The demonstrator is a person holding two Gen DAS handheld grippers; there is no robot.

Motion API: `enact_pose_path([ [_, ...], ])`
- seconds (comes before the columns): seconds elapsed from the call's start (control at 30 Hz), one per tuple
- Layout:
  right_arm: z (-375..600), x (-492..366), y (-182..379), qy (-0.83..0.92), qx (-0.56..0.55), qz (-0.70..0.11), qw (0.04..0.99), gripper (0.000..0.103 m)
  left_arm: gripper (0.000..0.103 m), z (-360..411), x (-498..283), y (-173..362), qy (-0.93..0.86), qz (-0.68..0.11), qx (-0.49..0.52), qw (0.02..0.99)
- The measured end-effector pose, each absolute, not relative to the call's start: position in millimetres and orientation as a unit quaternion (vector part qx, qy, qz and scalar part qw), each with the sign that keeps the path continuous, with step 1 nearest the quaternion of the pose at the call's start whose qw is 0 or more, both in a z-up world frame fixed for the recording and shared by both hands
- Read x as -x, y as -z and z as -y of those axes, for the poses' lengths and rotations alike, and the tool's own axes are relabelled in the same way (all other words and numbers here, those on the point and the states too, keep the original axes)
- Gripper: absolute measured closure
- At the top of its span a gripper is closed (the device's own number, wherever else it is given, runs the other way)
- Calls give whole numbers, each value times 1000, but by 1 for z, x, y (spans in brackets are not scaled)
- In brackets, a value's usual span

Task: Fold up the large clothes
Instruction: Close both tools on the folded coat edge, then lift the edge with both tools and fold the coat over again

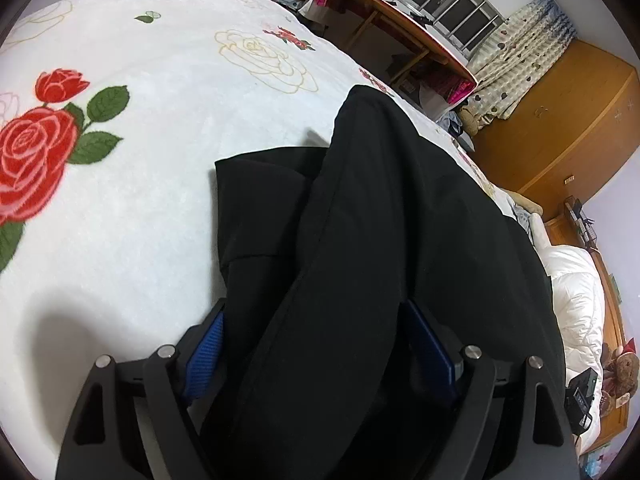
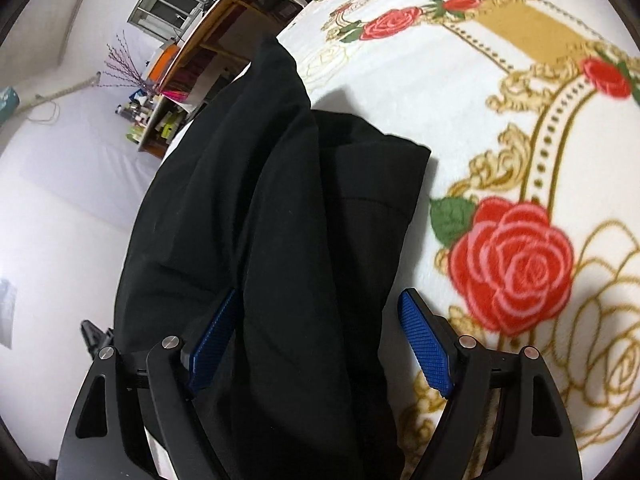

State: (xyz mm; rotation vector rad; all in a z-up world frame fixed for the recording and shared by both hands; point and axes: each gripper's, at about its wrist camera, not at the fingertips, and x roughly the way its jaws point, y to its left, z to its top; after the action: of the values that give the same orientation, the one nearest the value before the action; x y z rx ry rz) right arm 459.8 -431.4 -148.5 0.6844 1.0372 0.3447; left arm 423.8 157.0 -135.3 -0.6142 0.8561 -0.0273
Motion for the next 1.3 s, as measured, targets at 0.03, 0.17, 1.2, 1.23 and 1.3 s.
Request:
enact_pose_path([
  [0.03,431,-461,149,-164,-320,-484,798,23,16,-157,-426,136,14,-410,293,863],
  [0.17,424,-473,148,-175,-305,-488,798,23,16,-152,-433,137,2,-410,293,863],
  [1.2,395,-460,97,-160,-216,-478,836,76,77,-116,-433,68,-30,-416,170,893],
  [1.23,394,-457,92,-163,-215,-475,838,77,77,-116,-431,60,-28,-411,165,896],
  [1.3,390,-451,79,-166,-206,-469,843,77,77,-116,-428,46,-23,-404,159,901],
])
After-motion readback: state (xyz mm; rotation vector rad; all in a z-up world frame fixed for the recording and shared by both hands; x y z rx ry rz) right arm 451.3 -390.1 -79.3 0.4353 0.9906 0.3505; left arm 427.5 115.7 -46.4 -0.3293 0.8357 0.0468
